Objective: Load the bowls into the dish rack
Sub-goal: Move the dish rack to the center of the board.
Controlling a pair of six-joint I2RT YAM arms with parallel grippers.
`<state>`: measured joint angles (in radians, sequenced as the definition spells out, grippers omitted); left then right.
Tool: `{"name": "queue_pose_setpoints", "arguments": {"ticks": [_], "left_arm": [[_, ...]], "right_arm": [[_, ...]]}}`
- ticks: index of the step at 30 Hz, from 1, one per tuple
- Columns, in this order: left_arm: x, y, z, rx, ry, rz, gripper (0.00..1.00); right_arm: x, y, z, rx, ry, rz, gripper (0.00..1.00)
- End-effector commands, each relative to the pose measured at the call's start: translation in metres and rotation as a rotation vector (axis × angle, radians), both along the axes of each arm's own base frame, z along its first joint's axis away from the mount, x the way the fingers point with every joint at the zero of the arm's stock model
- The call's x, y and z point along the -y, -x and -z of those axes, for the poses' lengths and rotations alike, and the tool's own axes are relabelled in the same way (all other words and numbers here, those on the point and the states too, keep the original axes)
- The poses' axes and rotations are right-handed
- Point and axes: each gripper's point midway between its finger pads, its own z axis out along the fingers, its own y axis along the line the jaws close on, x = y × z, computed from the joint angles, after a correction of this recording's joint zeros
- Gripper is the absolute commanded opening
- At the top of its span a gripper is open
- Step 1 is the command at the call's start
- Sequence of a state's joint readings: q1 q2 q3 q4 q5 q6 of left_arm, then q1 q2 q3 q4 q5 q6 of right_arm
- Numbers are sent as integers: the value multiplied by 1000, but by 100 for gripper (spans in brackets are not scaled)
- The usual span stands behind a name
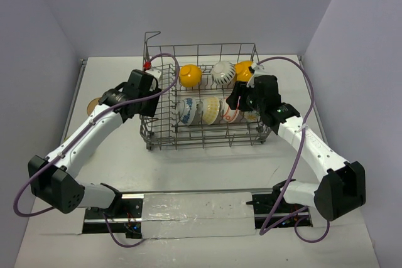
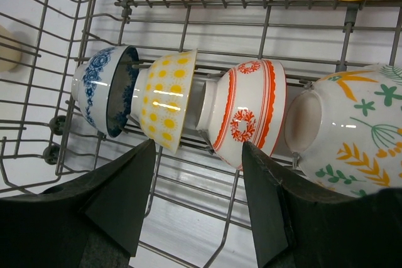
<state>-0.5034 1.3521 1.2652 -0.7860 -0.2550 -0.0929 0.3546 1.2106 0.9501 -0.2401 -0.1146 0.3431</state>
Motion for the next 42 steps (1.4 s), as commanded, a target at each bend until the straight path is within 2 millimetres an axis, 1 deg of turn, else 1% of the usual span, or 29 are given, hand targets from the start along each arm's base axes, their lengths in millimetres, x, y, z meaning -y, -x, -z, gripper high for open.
{"name": "queue_pose_setpoints", "arguments": {"ticks": [1,4,5,7,8,11,12,14,16,17,19,22,24,25,26,27,28,29,31,32,33,34,35,36,37,38,39,41,42], "left_arm": [[26,0,-23,23,76,67,53],[25,-6,-47,86,94,47,56],[24,-10,-59,117,99,41,57],[25,-13,-69,133,103,39,61],[26,-14,-80,143,113,40,62],[27,-14,-84,120,108,40,64],[29,-17,-92,132,114,41,65],[27,-17,-98,138,109,30,66],[21,-18,-114,182,109,7,67],[18,-18,-127,214,118,-6,67],[6,-20,-143,264,104,-60,70],[-14,-21,-184,372,130,-151,75],[-33,-21,-204,437,161,-226,77],[-48,-23,-212,466,184,-289,78],[-55,-22,-217,491,202,-317,79],[-65,-18,-227,527,226,-347,81],[-73,-18,-234,560,259,-386,82],[-94,-16,-234,579,253,-450,83],[-112,-18,-232,600,256,-517,84],[-128,-18,-221,589,236,-568,84],[-138,-19,-214,578,227,-599,85],[-146,-22,-194,543,219,-642,85],[-164,-24,-186,540,210,-696,86],[-168,-27,-177,524,219,-699,86],[-181,-29,-156,488,209,-746,86],[-183,-34,-147,480,216,-755,86],[-190,-37,-137,458,234,-767,86],[-204,-44,-107,395,224,-821,86],[-211,-46,-99,381,207,-849,85]], "right_arm": [[2,-10,-21,53,-7,14,65],[1,-10,-22,56,-8,12,65],[2,-11,-24,59,-8,13,65],[2,-10,-26,57,-5,10,65],[1,-11,-27,59,-5,9,65],[3,-10,-29,61,-2,15,65],[3,-9,-27,60,-3,13,65],[2,-9,-27,59,-5,9,65],[2,-8,-29,61,-7,7,65],[2,-8,-29,61,-7,7,65],[2,-7,-31,65,-10,6,65],[3,-5,-35,74,-8,7,65],[8,-3,-45,104,-7,22,63],[13,-3,-50,124,-1,51,63],[16,-1,-58,145,-3,65,63],[20,3,-76,188,-16,79,63],[23,4,-87,211,-23,91,63],[25,8,-109,261,-43,94,63],[24,14,-128,290,-62,82,63],[20,18,-147,322,-83,58,63],[18,20,-153,320,-89,46,63],[12,23,-159,324,-95,23,63],[6,24,-171,342,-103,-6,63],[2,25,-173,339,-103,-22,63],[-5,28,-174,330,-99,-48,63],[-9,27,-177,328,-98,-65,63],[-12,28,-176,321,-93,-75,63],[-19,28,-170,308,-75,-98,63],[-20,29,-167,300,-69,-107,63]]}}
